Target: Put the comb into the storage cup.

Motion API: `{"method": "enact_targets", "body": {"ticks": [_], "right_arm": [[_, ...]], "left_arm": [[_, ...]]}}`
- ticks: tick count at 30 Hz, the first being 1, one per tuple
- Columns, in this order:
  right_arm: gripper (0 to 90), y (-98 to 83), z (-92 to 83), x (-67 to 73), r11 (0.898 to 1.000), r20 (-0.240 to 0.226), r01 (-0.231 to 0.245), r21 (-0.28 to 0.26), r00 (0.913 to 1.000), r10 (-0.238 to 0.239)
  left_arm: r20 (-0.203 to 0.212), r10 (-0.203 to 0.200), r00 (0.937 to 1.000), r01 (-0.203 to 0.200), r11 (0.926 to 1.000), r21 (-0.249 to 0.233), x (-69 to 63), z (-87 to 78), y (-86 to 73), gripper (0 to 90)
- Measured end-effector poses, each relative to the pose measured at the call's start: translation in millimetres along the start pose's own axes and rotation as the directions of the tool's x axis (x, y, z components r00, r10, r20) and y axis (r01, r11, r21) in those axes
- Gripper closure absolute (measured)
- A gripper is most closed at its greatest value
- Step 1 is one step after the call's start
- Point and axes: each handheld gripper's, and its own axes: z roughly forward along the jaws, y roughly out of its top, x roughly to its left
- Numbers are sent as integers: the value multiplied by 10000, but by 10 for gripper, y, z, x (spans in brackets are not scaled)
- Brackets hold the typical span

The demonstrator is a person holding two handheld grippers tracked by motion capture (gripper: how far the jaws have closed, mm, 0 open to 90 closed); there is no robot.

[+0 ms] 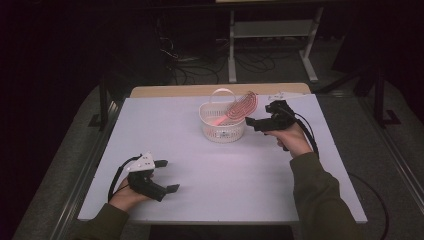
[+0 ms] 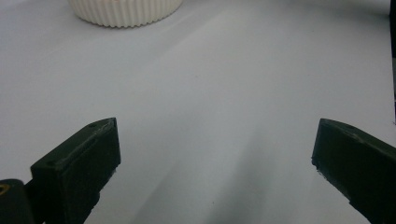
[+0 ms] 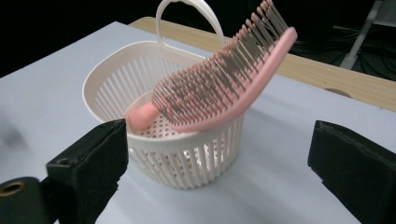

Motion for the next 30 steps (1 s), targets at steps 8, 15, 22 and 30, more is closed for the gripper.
{"method": "enact_targets", "body": {"ticks": [8,15,22,30], "right_arm": [[47,-146,-111,27,9998,-126,110,155,9999,-109],[43,-280,-194,79,9992,-256,275,279,9993,-268],[19,-429,-227,167,9965,-463,508,663,9978,-478],[1,-615,-288,269,9924,-594,794,941,9955,-740]], "left_arm": [[141,-219,9997,221,9997,-145,7,-8,6,12],[199,-290,9994,291,9996,-43,3,6,7,11],[185,-357,9992,358,9994,-32,3,6,8,11],[227,-312,9993,311,9995,49,0,19,9,10]]}}
